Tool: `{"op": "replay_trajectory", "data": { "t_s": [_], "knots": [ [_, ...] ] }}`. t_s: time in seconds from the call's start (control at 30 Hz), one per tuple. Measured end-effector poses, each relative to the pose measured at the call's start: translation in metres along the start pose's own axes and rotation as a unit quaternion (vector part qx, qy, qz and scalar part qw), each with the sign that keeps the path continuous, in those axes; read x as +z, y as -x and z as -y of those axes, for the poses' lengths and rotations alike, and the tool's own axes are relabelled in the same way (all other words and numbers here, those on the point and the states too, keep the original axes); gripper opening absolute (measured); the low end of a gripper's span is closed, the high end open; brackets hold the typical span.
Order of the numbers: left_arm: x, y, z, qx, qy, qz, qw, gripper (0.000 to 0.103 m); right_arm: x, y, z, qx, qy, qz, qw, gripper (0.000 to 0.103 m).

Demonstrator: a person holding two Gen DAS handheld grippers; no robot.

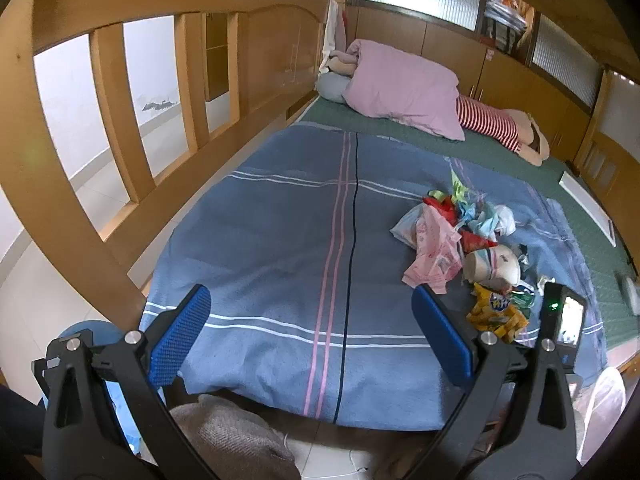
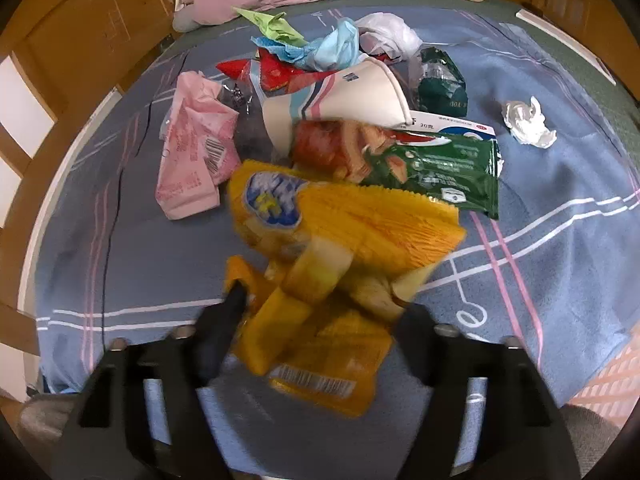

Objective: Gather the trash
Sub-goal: 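Grasp the yellow snack bag with the right tool while the left tool grasps the pink wrapper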

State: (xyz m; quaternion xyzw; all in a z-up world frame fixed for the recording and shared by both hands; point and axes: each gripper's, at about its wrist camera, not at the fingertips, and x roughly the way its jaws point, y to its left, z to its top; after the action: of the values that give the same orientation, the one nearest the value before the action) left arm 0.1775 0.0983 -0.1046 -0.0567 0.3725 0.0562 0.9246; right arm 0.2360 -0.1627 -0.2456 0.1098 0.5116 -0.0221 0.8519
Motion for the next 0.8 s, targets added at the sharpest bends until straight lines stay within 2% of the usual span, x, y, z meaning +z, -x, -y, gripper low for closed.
{"op": "replay_trajectory", "data": {
  "t_s": [0.07,0.17,0.37,0.53,0.63,0.8],
  "knots": [
    [-0.001,-0.007,0.004,-0.001,-0.005,-0.008,1.0000,0.100,0.000,0.004,0.001,0.008,0.001,0.001,1.000,0.050],
    [-0.004,-0.016,0.016,-0.006,-0.022,-0.015,0.9996,0.100,0.000,0.017,0.008,0.022,-0.009,0.008,1.000,0.042],
    [-0.013,-0.048,0.062,-0.035,-0.096,-0.021,0.9945,0.100,-0.008,0.059,0.044,0.057,-0.034,0.044,0.997,0.041],
    [-0.018,-0.093,0.114,-0.085,-0.156,-0.032,0.9836,0.100,-0.017,0.083,0.082,0.050,-0.051,0.077,0.994,0.041],
    [-0.015,-0.125,0.142,-0.095,-0.174,-0.040,0.9794,0.100,-0.019,0.087,0.105,0.078,-0.084,0.078,0.990,0.041],
    [-0.012,-0.188,0.171,-0.104,-0.168,-0.080,0.9770,0.100,-0.014,0.094,0.111,0.103,-0.083,0.093,0.987,0.041]
  ]
}}
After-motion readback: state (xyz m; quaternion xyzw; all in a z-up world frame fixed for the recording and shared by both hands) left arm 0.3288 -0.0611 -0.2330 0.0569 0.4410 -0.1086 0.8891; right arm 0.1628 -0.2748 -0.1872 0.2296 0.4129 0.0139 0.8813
